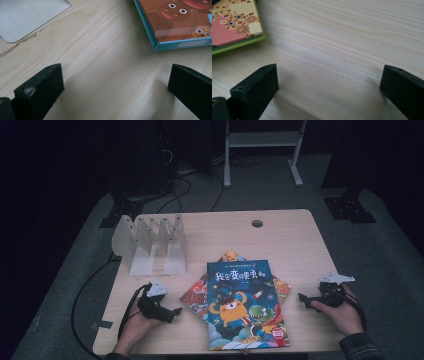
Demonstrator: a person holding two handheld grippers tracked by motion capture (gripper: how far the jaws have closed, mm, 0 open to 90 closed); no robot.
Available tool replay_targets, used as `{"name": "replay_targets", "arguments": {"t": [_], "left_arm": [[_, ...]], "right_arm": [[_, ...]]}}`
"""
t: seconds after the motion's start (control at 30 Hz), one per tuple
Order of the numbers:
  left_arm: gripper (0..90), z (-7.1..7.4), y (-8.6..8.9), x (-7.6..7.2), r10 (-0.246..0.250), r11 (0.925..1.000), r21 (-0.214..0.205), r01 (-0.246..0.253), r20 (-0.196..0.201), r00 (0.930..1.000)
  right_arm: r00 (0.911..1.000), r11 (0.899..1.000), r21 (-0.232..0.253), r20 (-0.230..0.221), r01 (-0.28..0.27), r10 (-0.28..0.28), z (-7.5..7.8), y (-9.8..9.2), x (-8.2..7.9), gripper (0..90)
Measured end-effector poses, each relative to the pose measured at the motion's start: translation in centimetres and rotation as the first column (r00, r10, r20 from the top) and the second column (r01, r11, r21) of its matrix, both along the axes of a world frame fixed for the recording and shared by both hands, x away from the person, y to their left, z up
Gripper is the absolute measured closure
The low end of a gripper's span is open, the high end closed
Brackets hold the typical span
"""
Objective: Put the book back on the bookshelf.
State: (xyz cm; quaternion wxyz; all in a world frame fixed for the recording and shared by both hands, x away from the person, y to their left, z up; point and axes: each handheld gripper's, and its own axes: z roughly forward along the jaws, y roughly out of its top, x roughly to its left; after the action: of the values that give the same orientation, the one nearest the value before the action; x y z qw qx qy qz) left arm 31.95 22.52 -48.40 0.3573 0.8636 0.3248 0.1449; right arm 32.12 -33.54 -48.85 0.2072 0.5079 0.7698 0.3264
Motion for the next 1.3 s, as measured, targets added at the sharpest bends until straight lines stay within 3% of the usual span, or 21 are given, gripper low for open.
{"name": "replay_targets", "arguments": {"t": [0.13,0.2,0.23,0.3,0.33,0.37,0.4,0.47,0.5,0.53,0.57,0.7,0.73,0.77,0.8,0.83,0.9,0.93,0.97,1.3], "left_arm": [[0.0,0.0,0.1,0.0,-0.004,1.0000,-0.003,0.004,0.002,1.0000],[2.4,0.0,0.2,0.0,-0.004,1.0000,-0.005,0.004,0.004,1.0000],[4.8,0.2,0.4,0.1,0.001,1.0000,-0.005,-0.001,0.008,1.0000],[8.8,0.5,0.5,0.2,-0.001,1.0000,-0.004,0.001,0.008,1.0000],[13.1,0.5,0.5,0.2,-0.001,1.0000,-0.004,0.001,0.008,1.0000],[16.2,1.1,0.7,0.1,0.004,0.9997,-0.025,-0.004,0.018,0.9998],[20.7,1.1,0.7,0.1,0.004,0.9997,-0.025,-0.004,0.018,0.9998],[25.7,1.9,0.7,-0.1,0.001,0.9999,-0.013,0.000,0.037,0.9993],[31.8,2.1,0.7,-0.2,-0.004,0.9996,-0.029,0.005,0.036,0.9993],[37.3,2.4,0.8,-0.3,0.001,0.9986,-0.052,0.000,0.030,0.9995],[38.4,2.4,0.8,-0.3,0.001,0.9986,-0.052,0.000,0.030,0.9995],[56.6,3.0,1.0,-0.6,0.005,0.9978,-0.066,-0.004,0.021,0.9998],[56.6,3.2,1.1,-0.7,0.015,0.9974,-0.071,-0.014,0.018,0.9997],[68.8,3.4,1.2,-0.8,0.024,0.9972,-0.072,-0.022,0.019,0.9995],[68.8,3.6,1.3,-0.8,0.032,0.9967,-0.075,-0.031,0.014,0.9994],[78.1,3.8,1.3,-0.9,0.035,0.9962,-0.081,-0.034,0.013,0.9993],[86.7,4.4,1.3,-1.0,0.036,0.9939,-0.105,-0.036,0.004,0.9993],[89.6,4.4,1.3,-1.0,0.036,0.9939,-0.105,-0.036,0.004,0.9993],[89.8,4.9,1.2,-1.1,0.033,0.9918,-0.124,-0.033,-0.003,0.9995],[89.3,5.1,-0.2,-0.8,-0.001,0.9849,-0.173,-0.002,-0.018,0.9998]], "right_arm": [[1.0000,1.000,0.001,0.000,0.003,-0.003,0.0,0.0,0.0,1.7],[1.0000,1.000,0.002,0.005,0.004,-0.004,0.0,0.0,-0.1,6.0],[0.9998,1.000,0.009,0.021,0.001,-0.001,0.2,-0.1,-0.3,13.6],[0.9998,1.000,0.011,0.020,0.003,-0.003,0.2,-0.1,-0.4,16.0],[0.9998,1.000,0.011,0.020,0.003,-0.003,0.2,-0.1,-0.4,16.0],[0.9998,1.000,0.011,0.017,-0.005,0.005,0.5,-0.2,-0.5,26.6],[0.9998,1.000,0.011,0.017,-0.005,0.005,0.5,-0.2,-0.5,26.6],[1.0000,1.000,0.017,-0.001,-0.006,0.006,0.8,-0.3,-0.8,37.5],[0.9998,1.000,0.026,-0.016,-0.006,0.006,1.0,-0.3,-0.9,41.9],[0.9996,0.999,0.034,-0.027,-0.004,0.005,1.2,-0.3,-0.9,43.6],[0.9996,0.999,0.034,-0.027,-0.004,0.005,1.2,-0.3,-0.9,43.6],[0.9997,0.998,0.056,-0.023,-0.008,0.009,2.0,-0.1,-1.2,56.5],[0.9997,0.998,0.056,-0.023,-0.008,0.009,2.0,-0.1,-1.2,56.5],[0.9997,0.998,0.067,-0.017,-0.015,0.016,2.4,0.1,-1.3,65.9],[0.9997,0.998,0.067,-0.017,-0.015,0.016,2.4,0.1,-1.3,65.9],[0.9995,0.996,0.084,-0.014,-0.028,0.029,2.8,0.3,-1.3,74.3],[0.9989,0.994,0.101,-0.009,-0.044,0.045,3.3,0.7,-1.2,84.3],[0.9989,0.994,0.101,-0.009,-0.044,0.045,3.3,0.7,-1.2,84.3],[0.9978,0.992,0.111,0.003,-0.065,0.066,3.8,1.1,-1.1,89.3],[0.9916,0.977,0.168,0.004,-0.128,0.129,4.8,3.1,0.4,89.5]]}}
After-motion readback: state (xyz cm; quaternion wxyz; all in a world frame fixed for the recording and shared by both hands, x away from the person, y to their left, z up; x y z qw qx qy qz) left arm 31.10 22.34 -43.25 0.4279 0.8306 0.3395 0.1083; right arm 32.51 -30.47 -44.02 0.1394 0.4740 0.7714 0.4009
